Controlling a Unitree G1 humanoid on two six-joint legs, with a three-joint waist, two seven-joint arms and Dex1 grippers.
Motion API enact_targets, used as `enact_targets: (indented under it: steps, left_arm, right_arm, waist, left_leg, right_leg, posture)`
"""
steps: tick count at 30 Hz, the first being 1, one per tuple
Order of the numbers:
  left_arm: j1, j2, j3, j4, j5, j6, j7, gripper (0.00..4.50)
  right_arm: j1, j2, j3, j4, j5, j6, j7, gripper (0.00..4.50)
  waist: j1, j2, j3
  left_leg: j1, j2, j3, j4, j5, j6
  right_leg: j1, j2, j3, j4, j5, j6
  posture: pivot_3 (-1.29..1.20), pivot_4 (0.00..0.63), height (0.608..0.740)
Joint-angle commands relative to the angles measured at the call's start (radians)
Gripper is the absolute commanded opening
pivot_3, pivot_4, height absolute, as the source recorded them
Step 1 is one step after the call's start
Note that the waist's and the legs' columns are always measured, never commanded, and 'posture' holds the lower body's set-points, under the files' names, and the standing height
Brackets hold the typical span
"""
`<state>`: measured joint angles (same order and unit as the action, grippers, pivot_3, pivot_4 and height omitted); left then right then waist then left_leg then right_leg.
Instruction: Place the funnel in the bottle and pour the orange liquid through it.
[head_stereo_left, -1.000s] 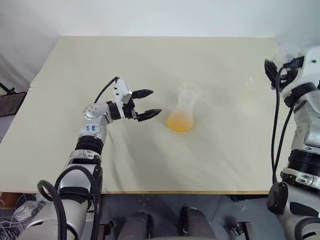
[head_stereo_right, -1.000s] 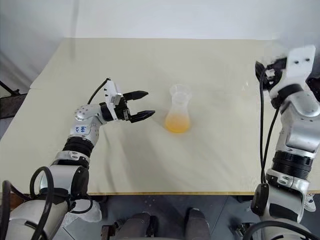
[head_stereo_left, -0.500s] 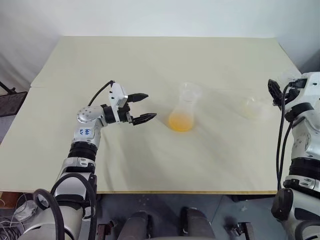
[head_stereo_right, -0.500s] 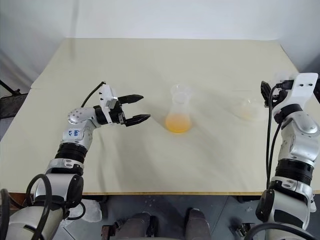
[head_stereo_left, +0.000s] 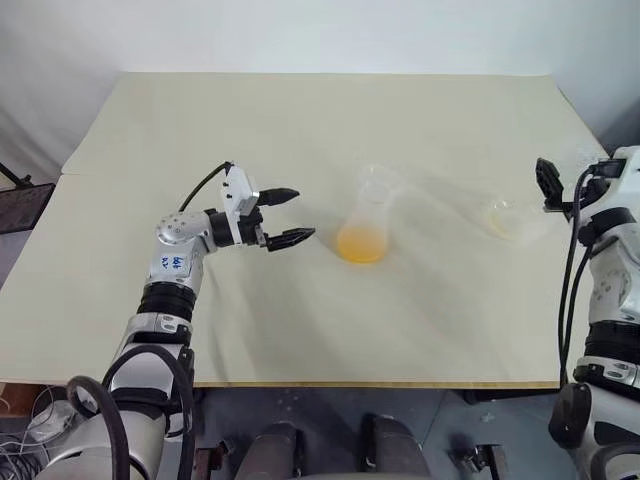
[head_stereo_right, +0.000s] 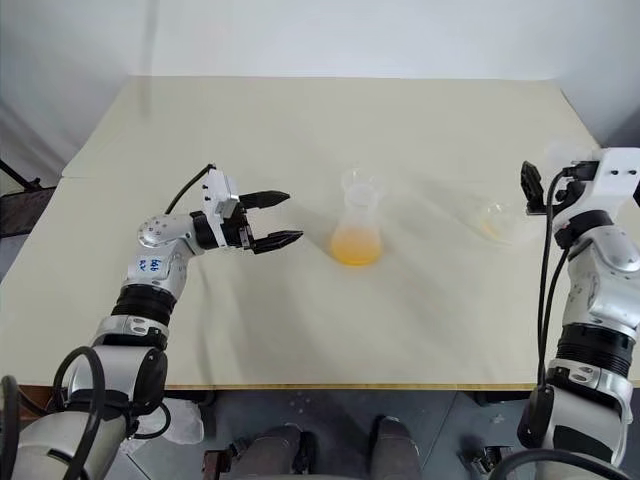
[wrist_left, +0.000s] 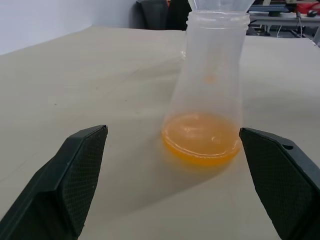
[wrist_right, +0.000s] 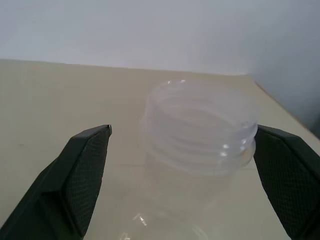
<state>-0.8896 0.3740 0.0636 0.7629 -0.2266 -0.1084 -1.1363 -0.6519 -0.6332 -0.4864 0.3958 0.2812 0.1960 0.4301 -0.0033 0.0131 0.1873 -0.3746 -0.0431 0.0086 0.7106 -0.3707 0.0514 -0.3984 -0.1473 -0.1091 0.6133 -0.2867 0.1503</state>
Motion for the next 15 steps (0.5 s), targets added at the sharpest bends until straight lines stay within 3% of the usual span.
enact_targets:
  steps: [1, 8, 12, 15]
  left_arm:
    - [-0.011, 0.016, -0.006, -0.017, 0.007, 0.011, 0.010, 4.50]
    - [0.010, 0.026, 0.004, -0.055, -0.015, 0.051, 0.016, 4.50]
    - [0.052, 0.051, 0.026, -0.108, -0.068, 0.052, -0.058, 4.50]
    - [0.082, 0.090, 0.050, -0.105, -0.088, 0.015, -0.099, 4.50]
  right_arm:
    - [-0.037, -0.049, -0.021, -0.068, 0.051, -0.009, 0.027, 4.48]
    - [0.004, -0.087, 0.004, -0.263, 0.186, 0.082, 0.176, 4.48]
    - [0.151, -0.125, 0.006, -0.520, 0.343, 0.205, 0.324, 4.48]
    - [0.376, -0.177, -0.015, -0.712, 0.434, 0.258, 0.481, 4.48]
  waist:
    - [-0.001, 0.000, 0.000]
    - [0.002, 0.000, 0.000]
    - [0.003, 0.000, 0.000]
    - [0.016, -0.001, 0.000]
  left_leg:
    - [0.000, 0.000, 0.000, 0.000, 0.000, 0.000]
    - [0.000, 0.000, 0.000, 0.000, 0.000, 0.000]
    - [0.000, 0.001, -0.001, -0.001, 0.000, 0.000]
    - [-0.001, 0.000, -0.001, 0.000, 0.000, 0.000]
  right_leg:
    - [0.000, 0.000, 0.000, 0.000, 0.000, 0.000]
    - [0.000, 0.000, 0.000, 0.000, 0.000, 0.000]
    - [0.000, 0.000, -0.001, 0.000, 0.000, 0.000]
    - [0.001, 0.000, -0.001, -0.001, 0.000, 0.000]
  posture:
    - [0.00, 0.150, 0.740]
    - [0.00, 0.150, 0.740]
    - [0.00, 0.150, 0.740]
    - [0.00, 0.150, 0.740]
